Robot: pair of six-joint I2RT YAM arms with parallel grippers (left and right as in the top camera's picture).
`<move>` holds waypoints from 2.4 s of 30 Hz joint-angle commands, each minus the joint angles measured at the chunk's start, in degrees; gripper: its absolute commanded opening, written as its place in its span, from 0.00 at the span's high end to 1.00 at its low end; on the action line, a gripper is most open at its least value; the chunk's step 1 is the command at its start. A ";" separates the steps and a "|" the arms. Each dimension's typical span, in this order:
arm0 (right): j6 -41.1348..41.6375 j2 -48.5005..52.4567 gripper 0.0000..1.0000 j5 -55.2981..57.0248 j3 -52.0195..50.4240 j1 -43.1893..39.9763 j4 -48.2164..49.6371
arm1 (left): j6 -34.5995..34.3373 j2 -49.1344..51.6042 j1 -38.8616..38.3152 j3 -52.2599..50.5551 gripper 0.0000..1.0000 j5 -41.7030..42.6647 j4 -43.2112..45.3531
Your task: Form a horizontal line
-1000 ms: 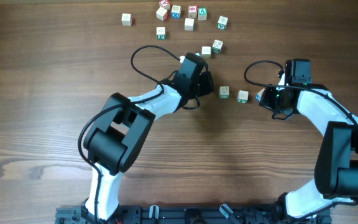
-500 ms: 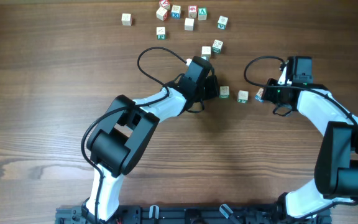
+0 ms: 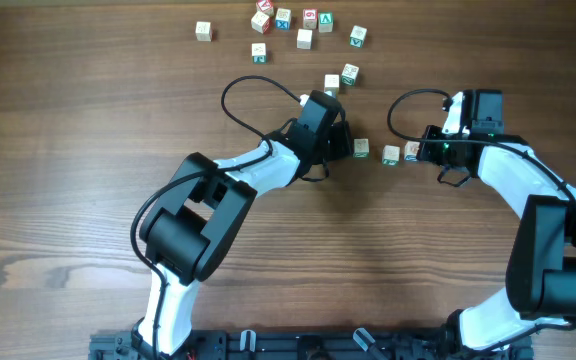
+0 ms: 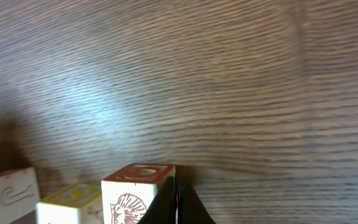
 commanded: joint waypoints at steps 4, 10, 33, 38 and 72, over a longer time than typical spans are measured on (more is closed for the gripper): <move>-3.04 0.87 0.96 -2.86 -0.20 0.11 0.17 | 1.57 1.09 0.04 0.13 0.96 0.50 0.00; -3.04 0.87 0.96 -6.86 -0.20 0.11 -0.02 | 1.57 1.09 0.04 0.13 0.96 0.52 0.04; -3.17 0.87 0.96 -9.25 -0.20 0.11 -0.26 | 2.89 1.09 -1.20 0.13 0.96 2.58 1.51; -3.19 0.87 0.96 -9.25 -0.20 0.11 -0.26 | 2.86 1.09 -1.42 0.13 0.96 3.06 0.83; -2.75 0.87 0.96 -5.09 -0.20 0.11 -0.35 | 2.86 1.09 -3.43 0.13 0.96 4.11 0.20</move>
